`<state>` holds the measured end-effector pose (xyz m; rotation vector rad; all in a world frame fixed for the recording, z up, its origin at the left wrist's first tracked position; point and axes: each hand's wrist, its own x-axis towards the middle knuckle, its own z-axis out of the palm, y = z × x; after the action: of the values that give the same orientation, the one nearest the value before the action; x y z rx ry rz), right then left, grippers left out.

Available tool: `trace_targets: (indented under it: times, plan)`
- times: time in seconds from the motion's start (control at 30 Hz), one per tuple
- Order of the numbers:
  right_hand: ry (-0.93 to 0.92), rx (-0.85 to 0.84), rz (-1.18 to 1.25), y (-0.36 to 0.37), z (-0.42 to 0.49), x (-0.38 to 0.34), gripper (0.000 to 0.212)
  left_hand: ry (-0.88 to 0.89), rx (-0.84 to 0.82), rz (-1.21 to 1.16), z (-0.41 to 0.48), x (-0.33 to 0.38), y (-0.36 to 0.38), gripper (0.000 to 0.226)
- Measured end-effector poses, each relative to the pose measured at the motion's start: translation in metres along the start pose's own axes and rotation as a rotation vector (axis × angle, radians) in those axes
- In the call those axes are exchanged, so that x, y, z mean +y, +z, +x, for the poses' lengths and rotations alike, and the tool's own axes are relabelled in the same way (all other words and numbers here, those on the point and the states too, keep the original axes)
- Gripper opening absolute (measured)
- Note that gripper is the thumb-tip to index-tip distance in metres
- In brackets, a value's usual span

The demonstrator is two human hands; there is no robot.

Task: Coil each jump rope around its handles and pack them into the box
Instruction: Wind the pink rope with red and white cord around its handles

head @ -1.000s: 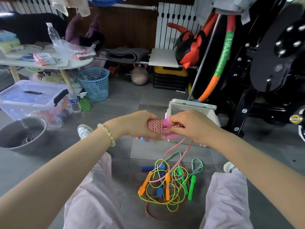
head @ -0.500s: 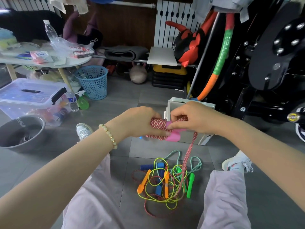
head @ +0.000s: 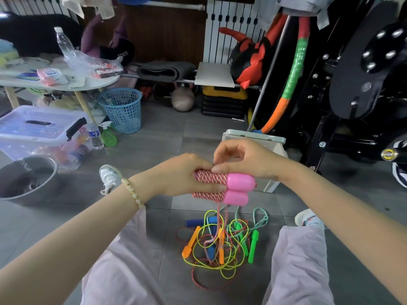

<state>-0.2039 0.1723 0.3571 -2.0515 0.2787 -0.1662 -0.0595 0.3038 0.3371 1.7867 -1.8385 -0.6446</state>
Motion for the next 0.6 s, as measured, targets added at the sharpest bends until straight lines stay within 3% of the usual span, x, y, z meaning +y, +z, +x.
trace_targets:
  times: [0.1,0.27,0.4,0.5,0.6]
  plan:
    - [0.068,0.068,0.200,-0.001,-0.004,0.001,0.025,-0.010,0.042,-0.168,0.000,-0.006,0.003,0.036]
    - [0.149,0.107,0.674,0.010,-0.009,0.018,0.061,-0.118,0.214,-0.390,0.006,-0.018,0.005,0.041]
    - [0.154,0.156,0.827,0.028,-0.002,0.042,0.075,-0.086,0.235,-0.386,0.011,-0.019,0.008,0.044]
    - [0.160,0.174,0.929,0.038,0.001,0.051,0.085,-0.078,0.254,-0.370,0.012,-0.021,0.010,0.025]
    - [0.145,0.167,0.944,0.048,0.002,0.057,0.080,-0.124,0.306,-0.421,0.015,-0.023,0.011,0.013]
